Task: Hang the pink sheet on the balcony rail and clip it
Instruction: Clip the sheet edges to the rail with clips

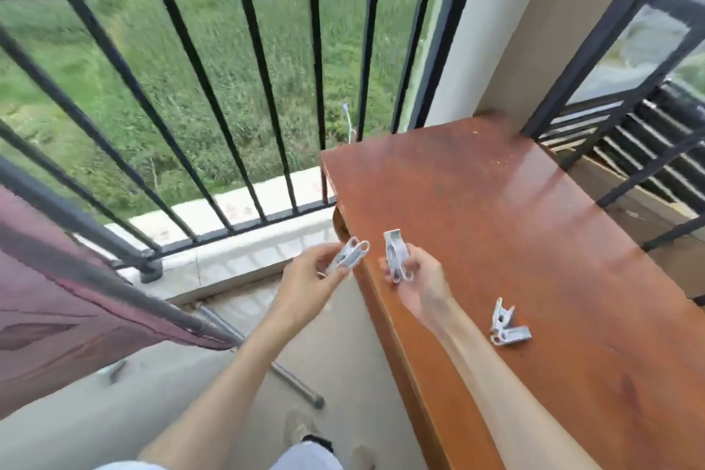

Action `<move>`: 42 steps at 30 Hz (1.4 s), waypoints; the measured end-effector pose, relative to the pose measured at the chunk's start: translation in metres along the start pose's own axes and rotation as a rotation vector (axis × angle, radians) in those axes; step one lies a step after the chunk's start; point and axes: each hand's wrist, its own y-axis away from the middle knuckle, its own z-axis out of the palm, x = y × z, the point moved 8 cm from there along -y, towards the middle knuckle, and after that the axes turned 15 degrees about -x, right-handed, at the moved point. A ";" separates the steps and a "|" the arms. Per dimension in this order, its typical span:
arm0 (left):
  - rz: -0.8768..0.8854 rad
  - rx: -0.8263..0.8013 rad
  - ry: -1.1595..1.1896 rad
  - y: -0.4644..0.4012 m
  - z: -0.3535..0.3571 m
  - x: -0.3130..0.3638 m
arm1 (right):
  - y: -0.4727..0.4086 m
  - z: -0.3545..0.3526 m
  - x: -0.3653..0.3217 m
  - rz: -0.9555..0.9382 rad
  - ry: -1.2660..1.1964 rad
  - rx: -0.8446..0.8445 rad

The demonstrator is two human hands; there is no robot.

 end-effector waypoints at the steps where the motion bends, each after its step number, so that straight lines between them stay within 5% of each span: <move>1: 0.013 0.049 0.011 0.007 -0.023 0.000 | -0.011 0.024 -0.005 -0.001 0.010 -0.066; 5: 0.072 0.249 -0.049 0.036 -0.104 -0.003 | -0.055 0.116 -0.010 0.022 0.111 -0.353; 10: 0.087 0.405 -0.032 0.078 -0.169 -0.002 | -0.074 0.207 -0.021 -0.095 0.544 -0.579; 19: 0.131 0.737 -0.189 0.141 -0.235 0.045 | -0.073 0.323 -0.065 -0.152 0.734 -0.953; 26: 0.069 1.475 -0.400 0.227 -0.272 0.090 | -0.057 0.390 -0.117 -0.188 0.297 -1.003; 34: -0.079 1.622 -0.532 0.207 -0.288 0.112 | -0.029 0.452 -0.147 -0.248 0.087 -1.129; 42: -0.008 1.724 -0.494 0.210 -0.299 0.125 | -0.026 0.459 -0.158 -0.305 0.118 -1.172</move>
